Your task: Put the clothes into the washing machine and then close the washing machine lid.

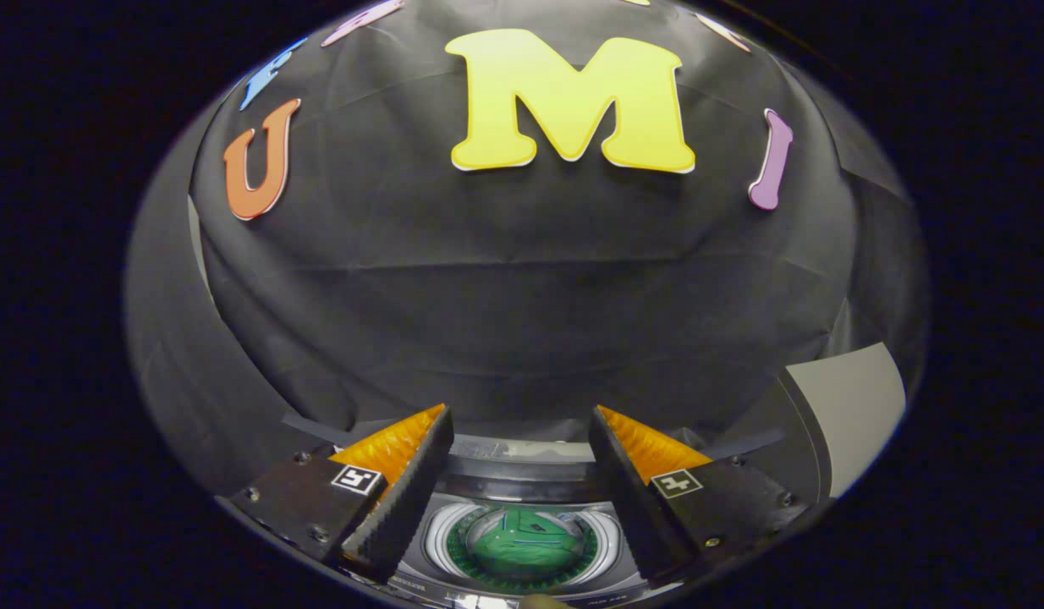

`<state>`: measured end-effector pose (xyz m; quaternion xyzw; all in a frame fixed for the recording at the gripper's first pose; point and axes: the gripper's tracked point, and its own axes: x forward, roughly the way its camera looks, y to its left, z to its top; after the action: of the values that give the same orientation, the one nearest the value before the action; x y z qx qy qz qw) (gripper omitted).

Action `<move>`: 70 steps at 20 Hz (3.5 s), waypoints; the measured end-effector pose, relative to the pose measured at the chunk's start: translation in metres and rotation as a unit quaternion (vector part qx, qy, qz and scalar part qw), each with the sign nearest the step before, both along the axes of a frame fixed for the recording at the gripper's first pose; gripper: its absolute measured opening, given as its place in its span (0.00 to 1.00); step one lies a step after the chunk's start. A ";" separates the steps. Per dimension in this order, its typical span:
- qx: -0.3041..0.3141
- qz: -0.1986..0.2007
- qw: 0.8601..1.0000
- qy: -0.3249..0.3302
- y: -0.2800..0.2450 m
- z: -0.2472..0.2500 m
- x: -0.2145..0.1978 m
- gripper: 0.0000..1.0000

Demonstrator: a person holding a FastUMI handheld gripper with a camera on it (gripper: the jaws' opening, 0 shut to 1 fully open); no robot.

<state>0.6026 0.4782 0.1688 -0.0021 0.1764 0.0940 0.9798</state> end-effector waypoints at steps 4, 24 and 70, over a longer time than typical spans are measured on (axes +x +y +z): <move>0.000 0.001 1.000 -0.001 -0.001 -0.009 -0.015 1.00; -0.042 0.006 0.992 0.121 -0.032 -0.124 -0.100 1.00; 0.069 -0.143 0.977 -0.141 -0.578 -0.091 -0.531 0.98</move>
<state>0.0714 -0.1000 0.0778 0.0771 0.0277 -0.0361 0.9960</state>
